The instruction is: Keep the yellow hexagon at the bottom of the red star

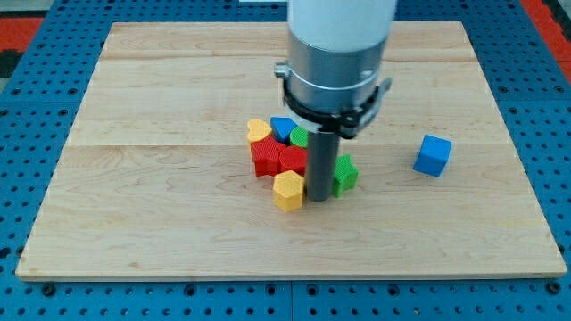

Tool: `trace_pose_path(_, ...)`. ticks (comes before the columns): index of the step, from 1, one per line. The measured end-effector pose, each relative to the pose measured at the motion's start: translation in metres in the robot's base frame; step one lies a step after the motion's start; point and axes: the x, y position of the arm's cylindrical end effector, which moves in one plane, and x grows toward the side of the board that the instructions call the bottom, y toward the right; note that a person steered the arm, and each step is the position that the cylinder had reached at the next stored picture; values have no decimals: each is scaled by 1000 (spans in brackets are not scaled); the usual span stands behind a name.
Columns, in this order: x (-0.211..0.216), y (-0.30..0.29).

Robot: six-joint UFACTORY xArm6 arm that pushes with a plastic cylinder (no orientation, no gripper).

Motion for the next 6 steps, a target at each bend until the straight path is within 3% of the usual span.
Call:
trace_pose_path(2, 23, 4)
trace_pose_path(4, 28, -58)
trace_pose_path(6, 26, -69)
